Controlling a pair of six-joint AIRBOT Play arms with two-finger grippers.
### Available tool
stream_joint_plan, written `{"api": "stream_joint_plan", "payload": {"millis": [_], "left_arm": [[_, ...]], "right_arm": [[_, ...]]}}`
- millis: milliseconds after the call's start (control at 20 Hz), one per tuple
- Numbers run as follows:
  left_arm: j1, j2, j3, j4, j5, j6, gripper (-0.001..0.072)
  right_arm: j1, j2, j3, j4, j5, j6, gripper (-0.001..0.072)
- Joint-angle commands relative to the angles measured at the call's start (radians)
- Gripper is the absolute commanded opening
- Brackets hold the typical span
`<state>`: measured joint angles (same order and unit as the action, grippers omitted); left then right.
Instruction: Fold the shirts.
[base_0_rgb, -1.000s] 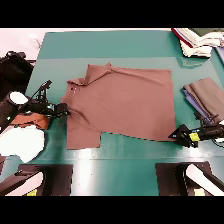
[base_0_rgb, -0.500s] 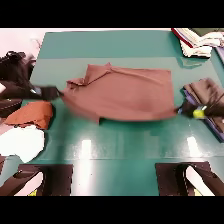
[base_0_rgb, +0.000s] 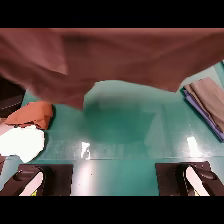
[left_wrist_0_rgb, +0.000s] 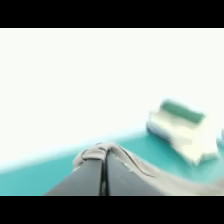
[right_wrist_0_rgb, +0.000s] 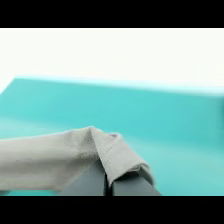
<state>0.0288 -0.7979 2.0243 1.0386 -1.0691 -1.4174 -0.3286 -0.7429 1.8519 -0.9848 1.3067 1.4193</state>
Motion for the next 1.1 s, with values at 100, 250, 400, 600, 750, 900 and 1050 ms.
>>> {"api": "stream_joint_plan", "payload": {"millis": [100,250,400,600,750,900,1050], "left_arm": [[0.0,0.0,0.15,0.042,0.054,-0.034,0.0022],[0.0,-0.019,-0.019,0.031,0.037,-0.053,0.0022],[0.0,-0.12,-0.179,0.019,-0.118,-0.069,0.0023],[0.0,-0.33,-0.36,-0.021,-0.205,-0.066,0.0023],[0.0,-0.521,-0.452,-0.036,-0.201,-0.058,0.0024],[0.0,-0.732,-0.457,-0.046,-0.163,-0.012,0.0023],[0.0,-0.854,-0.42,-0.06,-0.054,-0.01,0.0023]], "right_arm": [[0.001,-0.113,0.382,-0.198,0.228,0.098,0.0018],[0.001,-0.156,0.258,-0.19,0.26,0.101,0.0018],[0.002,-0.211,0.011,-0.194,0.271,0.099,0.0018],[0.065,-0.384,-0.245,-0.23,0.251,0.082,0.0018],[0.122,-0.548,-0.346,-0.293,0.201,0.082,0.0018],[0.13,-0.726,-0.344,-0.29,0.153,0.083,0.0018],[0.13,-0.873,-0.23,-0.29,0.137,0.083,0.0018]]}}
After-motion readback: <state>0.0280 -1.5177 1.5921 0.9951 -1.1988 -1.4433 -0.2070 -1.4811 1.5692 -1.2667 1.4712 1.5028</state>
